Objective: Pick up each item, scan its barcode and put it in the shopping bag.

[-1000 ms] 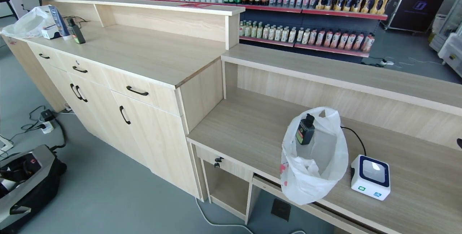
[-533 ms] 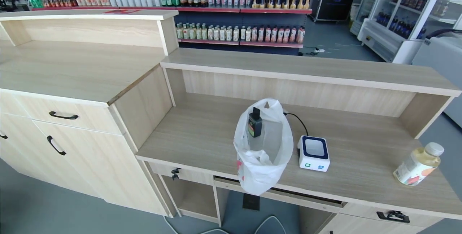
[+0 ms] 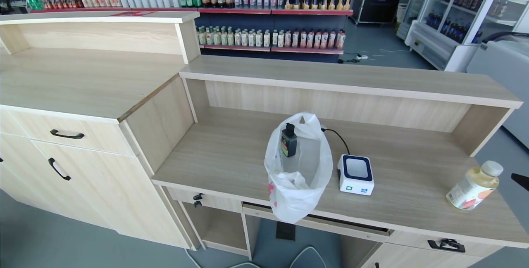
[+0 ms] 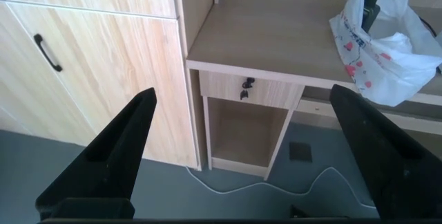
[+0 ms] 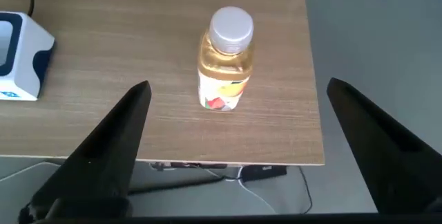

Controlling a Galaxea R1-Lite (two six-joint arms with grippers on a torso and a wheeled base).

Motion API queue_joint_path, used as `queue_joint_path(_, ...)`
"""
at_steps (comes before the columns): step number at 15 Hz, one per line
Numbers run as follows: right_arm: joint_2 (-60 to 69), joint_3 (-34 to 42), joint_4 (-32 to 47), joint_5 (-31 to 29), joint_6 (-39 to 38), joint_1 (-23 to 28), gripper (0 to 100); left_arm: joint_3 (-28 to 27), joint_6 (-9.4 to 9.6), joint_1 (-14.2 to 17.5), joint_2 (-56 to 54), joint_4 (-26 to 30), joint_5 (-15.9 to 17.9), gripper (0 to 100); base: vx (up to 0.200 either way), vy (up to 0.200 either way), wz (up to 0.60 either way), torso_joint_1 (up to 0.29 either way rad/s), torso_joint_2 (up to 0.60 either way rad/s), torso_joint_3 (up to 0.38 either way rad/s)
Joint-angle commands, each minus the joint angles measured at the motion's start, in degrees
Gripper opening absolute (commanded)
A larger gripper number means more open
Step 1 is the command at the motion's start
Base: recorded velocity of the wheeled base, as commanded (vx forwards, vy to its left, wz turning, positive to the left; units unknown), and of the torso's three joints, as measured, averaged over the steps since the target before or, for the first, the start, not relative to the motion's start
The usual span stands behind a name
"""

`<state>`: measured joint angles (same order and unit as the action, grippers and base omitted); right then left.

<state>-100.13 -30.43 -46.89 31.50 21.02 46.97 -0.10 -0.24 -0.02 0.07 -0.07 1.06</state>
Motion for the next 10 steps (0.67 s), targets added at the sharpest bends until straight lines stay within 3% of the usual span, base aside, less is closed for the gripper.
queue_joint_path(1, -7.71, 0.11, -1.89, 1.63, 1.04, 0.05, 100, 0.01, -0.02, 0.02, 0.01, -0.01, -0.01, 100, 0.000, 0.000, 0.00, 0.000, 0.00, 0.000)
queue_joint_path(6, -9.47, 0.37, -3.12, 2.69, -0.01, 0.14, 100, 0.01, -0.02, 0.02, 0.01, -0.01, -0.01, 100, 0.000, 0.000, 0.00, 0.000, 0.00, 0.000)
queue_joint_path(10, -11.40, -2.27, -6.90, 6.56, -8.01, 0.14, 100, 0.01, -0.02, 0.02, 0.01, -0.01, -0.01, 100, 0.000, 0.000, 0.00, 0.000, 0.00, 0.000)
